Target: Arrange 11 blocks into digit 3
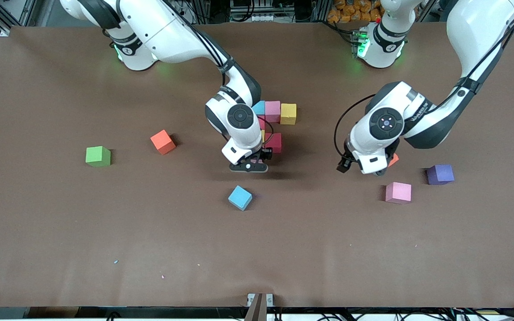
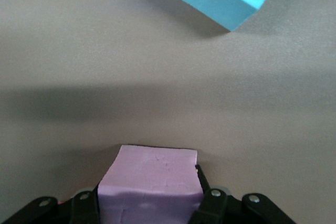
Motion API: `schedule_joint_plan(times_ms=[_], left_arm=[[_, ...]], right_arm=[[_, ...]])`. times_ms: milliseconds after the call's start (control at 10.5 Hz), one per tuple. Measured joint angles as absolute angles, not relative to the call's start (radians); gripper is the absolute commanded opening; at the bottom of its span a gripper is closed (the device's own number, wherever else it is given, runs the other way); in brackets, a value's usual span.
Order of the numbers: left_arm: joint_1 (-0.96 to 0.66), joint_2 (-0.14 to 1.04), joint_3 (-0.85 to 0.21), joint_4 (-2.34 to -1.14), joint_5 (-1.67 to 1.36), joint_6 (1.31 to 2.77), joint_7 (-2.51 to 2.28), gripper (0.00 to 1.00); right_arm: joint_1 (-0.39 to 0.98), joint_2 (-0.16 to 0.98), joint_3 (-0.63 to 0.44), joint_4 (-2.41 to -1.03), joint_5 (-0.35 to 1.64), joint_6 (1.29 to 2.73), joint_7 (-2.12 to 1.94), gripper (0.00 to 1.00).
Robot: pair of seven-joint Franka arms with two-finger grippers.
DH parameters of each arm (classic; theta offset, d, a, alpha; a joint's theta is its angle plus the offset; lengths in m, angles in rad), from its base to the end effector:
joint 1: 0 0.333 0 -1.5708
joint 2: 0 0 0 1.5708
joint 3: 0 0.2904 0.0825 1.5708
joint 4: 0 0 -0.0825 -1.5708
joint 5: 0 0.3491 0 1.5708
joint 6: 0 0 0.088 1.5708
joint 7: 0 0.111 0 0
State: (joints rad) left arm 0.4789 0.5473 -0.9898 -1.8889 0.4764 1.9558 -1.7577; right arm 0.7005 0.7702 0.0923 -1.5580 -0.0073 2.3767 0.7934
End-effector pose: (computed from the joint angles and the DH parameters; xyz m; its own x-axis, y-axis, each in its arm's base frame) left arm 0.5177 -0.2177 0.3040 0.5062 0.8622 -0.0206 0.8446 -0.5004 -0.1903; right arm 0.4732 0.4678 0.1992 0.9997 -0.0228 -0.0063 -0.0232 -0.9967 -0.0775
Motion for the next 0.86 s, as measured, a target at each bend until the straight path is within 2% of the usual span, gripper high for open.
schedule_joint_plan(times_ms=[571, 857], left_arm=[[0.273, 0.353, -0.509, -1.897, 0.184, 1.948, -1.176, 1.0], [0.184, 0.329, -0.334, -1.992, 0.075, 2.042, -1.061, 1.0]], right_arm=[[0.701, 0.772, 0.093, -1.554, -0.007, 2.377, 0.776, 0.0], [0.701, 0.773, 0.094, -1.551, -0.007, 2.376, 0.776, 0.0]])
